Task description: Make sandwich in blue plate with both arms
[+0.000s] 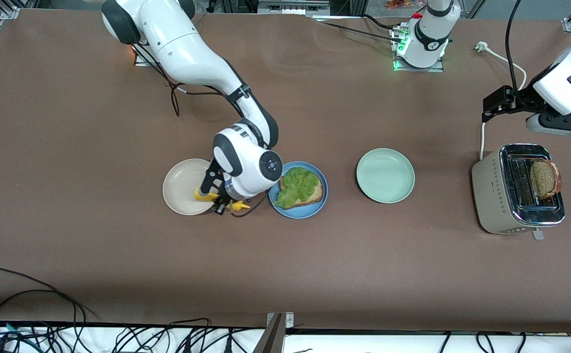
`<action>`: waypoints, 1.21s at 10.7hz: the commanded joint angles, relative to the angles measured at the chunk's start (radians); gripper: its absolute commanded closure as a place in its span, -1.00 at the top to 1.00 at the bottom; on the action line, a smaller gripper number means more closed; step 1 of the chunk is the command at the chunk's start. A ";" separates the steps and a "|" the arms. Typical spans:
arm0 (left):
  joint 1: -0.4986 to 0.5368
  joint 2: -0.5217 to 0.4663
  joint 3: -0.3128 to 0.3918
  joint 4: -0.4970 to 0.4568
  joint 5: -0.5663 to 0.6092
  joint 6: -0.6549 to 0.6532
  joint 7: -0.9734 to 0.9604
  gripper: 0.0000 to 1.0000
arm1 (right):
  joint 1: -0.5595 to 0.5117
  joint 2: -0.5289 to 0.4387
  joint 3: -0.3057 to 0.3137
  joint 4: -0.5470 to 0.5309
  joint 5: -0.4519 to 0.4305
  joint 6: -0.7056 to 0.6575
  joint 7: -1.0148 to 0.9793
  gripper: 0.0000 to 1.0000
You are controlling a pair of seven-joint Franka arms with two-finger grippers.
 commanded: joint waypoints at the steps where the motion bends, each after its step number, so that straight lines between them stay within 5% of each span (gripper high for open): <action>1: -0.006 0.005 0.000 0.021 0.010 -0.011 -0.009 1.00 | -0.097 -0.089 0.009 0.025 0.043 -0.102 -0.139 -1.00; 6: -0.005 0.003 0.000 0.021 0.010 -0.009 -0.009 1.00 | -0.322 -0.221 0.012 0.019 0.228 -0.109 -0.472 -1.00; 13: -0.005 0.006 0.015 0.016 0.014 0.010 -0.006 1.00 | -0.584 -0.612 0.046 -0.562 0.507 0.232 -1.047 -1.00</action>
